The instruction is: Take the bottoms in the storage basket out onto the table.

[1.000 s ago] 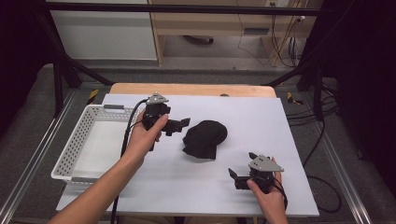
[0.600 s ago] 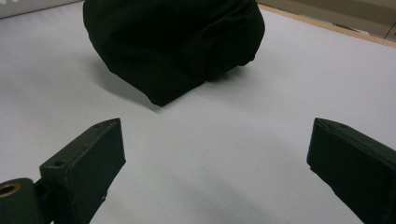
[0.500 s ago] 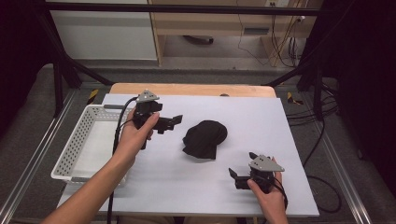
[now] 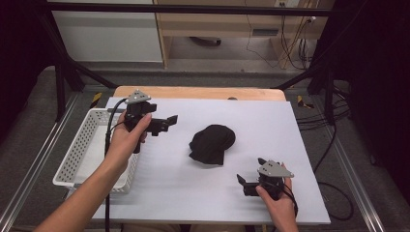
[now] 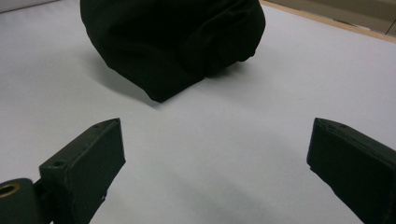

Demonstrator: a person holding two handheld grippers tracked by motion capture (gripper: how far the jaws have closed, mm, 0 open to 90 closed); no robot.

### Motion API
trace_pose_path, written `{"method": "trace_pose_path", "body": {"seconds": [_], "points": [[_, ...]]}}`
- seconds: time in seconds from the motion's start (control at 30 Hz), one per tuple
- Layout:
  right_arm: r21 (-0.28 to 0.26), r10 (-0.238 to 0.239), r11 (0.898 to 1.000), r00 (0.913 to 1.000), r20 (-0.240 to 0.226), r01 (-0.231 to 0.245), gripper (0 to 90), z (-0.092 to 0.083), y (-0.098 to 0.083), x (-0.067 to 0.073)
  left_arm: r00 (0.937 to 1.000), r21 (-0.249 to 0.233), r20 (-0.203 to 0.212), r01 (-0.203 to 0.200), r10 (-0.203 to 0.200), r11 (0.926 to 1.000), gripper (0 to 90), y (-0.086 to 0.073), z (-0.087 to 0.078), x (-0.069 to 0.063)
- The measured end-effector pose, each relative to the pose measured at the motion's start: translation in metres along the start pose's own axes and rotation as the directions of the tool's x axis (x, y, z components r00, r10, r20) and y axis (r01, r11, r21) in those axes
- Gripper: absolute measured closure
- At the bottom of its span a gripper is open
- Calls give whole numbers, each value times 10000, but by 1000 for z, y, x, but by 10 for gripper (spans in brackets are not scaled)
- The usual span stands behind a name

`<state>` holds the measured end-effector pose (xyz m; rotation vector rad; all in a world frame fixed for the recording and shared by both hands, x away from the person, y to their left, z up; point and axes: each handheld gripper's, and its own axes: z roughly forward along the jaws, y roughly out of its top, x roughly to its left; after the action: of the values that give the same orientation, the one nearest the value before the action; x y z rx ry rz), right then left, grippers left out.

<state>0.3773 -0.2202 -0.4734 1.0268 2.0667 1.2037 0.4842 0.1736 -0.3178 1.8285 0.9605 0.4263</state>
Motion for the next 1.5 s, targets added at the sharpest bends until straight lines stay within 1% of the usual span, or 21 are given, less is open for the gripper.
{"method": "trace_pose_path", "body": {"seconds": [0.2, 0.27, 0.47, 0.67, 0.87, 0.97, 1.07, 1.27, 1.37, 1.5], "points": [[28, 47, 10000, 10000, 34, -47, 45, 0, 0, 0, 9997, -173, -183, 132, -136, 9998, 61, -2, -13, 9], [36, 68, 10000, 10000, 16, -68, 45, 0, 0, 0, 9995, -227, -206, 230, -235, 9995, 61, -4, -18, 13], [55, 70, 10000, 10000, -38, -70, 45, 0, 0, 0, 9994, -24, -322, 127, -127, 9999, 60, -14, -29, 20], [95, 76, 9999, 10000, -56, -75, 45, 1, 0, 1, 9990, -65, -426, 92, -94, 9999, 59, -21, -42, 24], [100, 99, 9999, 9999, -76, -98, 46, 1, 0, 0, 9988, -224, -419, 239, -248, 9995, 59, -24, -53, 29], [5, 128, 9999, 9999, -53, -128, 45, -1, 0, -1, 9987, -355, -391, 300, -314, 9989, 59, -25, -59, 33], [5, 162, 9999, 9999, -55, -162, 45, -1, -1, -1, 9983, -436, -448, 341, -361, 9985, 58, -25, -65, 36], [27, 138, 9999, 9999, -22, -138, 46, -1, 0, -1, 9976, -523, -632, 249, -282, 9983, 57, -27, -78, 41], [-20, 187, 9998, 9998, 12, -187, 45, -1, 0, -1, 9979, -543, -595, 235, -267, 9982, 57, -31, -83, 44], [-25, 203, 9998, 9998, 46, -202, 45, -1, 0, -1, 9972, -447, -733, 129, -162, 9989, 56, -38, -90, 46]]}}
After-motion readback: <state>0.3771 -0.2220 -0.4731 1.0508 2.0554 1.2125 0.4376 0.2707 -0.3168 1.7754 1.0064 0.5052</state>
